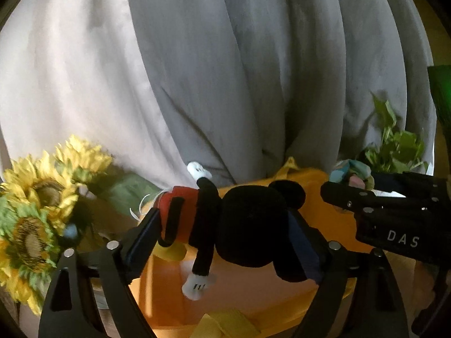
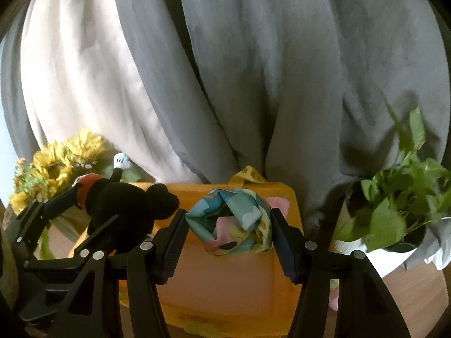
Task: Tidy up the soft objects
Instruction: 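Open both tools to drop the plush and cloth into the crate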
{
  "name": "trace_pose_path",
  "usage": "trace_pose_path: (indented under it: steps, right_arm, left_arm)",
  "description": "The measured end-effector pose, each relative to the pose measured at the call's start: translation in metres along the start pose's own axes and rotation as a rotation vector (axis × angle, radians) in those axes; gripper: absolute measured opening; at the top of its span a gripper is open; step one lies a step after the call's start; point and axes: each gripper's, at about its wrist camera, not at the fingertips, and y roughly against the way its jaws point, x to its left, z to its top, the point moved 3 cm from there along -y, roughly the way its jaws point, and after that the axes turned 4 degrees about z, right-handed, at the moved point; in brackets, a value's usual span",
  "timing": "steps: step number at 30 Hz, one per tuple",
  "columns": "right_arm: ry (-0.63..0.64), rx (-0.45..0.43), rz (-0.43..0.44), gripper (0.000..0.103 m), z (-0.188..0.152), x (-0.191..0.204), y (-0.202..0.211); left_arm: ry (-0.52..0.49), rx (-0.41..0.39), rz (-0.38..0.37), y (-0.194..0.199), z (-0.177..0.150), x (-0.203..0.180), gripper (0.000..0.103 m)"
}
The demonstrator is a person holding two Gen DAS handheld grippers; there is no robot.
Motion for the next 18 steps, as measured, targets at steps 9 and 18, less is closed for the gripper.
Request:
trace_pose_path:
  steps: [9, 18]
  right_arm:
    - [-0.013, 0.048, 0.000, 0.081, -0.006, -0.004, -0.018]
    - [-0.030, 0.006, -0.040, 0.081, 0.000, -0.009, 0.013]
  left_arm:
    - [-0.011, 0.052, -0.005, -0.011, -0.008, -0.005, 0.097]
    - [0.036, 0.028, -0.009, 0.024, -0.001, -0.003, 0.098]
